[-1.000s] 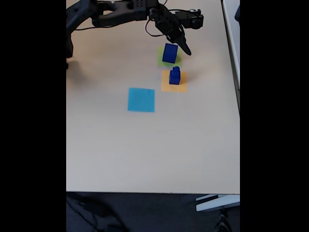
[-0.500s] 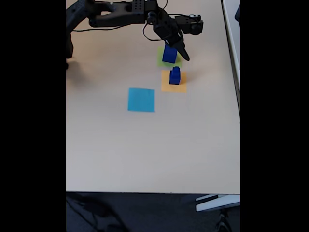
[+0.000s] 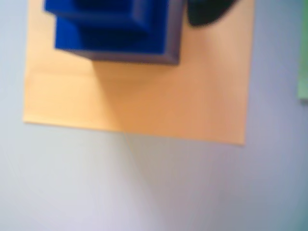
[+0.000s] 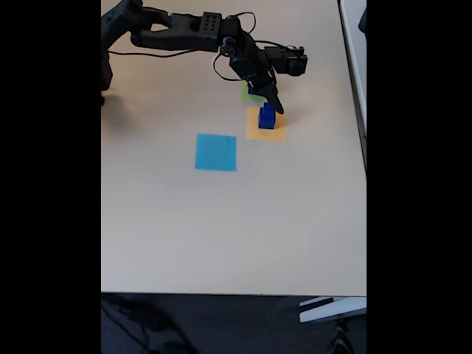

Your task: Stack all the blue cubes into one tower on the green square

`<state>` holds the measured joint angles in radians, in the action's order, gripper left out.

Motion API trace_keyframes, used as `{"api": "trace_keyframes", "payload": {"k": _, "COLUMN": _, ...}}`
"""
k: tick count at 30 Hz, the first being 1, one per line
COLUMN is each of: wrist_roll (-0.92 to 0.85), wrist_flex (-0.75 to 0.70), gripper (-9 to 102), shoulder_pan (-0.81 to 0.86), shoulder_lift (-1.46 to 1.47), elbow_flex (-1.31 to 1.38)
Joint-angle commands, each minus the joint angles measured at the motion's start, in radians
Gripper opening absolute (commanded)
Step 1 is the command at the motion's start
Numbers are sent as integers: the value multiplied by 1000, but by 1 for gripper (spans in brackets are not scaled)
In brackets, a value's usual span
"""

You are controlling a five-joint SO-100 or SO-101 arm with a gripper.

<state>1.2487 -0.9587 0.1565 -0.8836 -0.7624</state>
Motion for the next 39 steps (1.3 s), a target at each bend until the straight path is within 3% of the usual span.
{"api": "trace_keyframes", "payload": {"k": 1, "wrist_roll": -11, "wrist_flex": 12, "gripper": 30, "shoulder_pan": -25, "shoulder_lift": -149, "elbow_flex": 63}}
{"api": "trace_keyframes", "payload": {"k": 10, "wrist_roll": -12, "wrist_flex": -8, "gripper": 30, "shoulder_pan": -172, "shoulder_lift": -91, "elbow_flex": 262}}
{"api": "trace_keyframes", "payload": {"k": 17, "wrist_roll": 195, "wrist_flex": -5, "gripper": 32, "shoulder_pan": -282, "shoulder_lift": -48, "elbow_flex": 198}}
{"api": "trace_keyframes", "payload": {"k": 39, "wrist_roll": 431, "wrist_flex": -106, "gripper": 36, "shoulder_pan": -247, "shoulder_lift": 21, "elbow_flex": 58}}
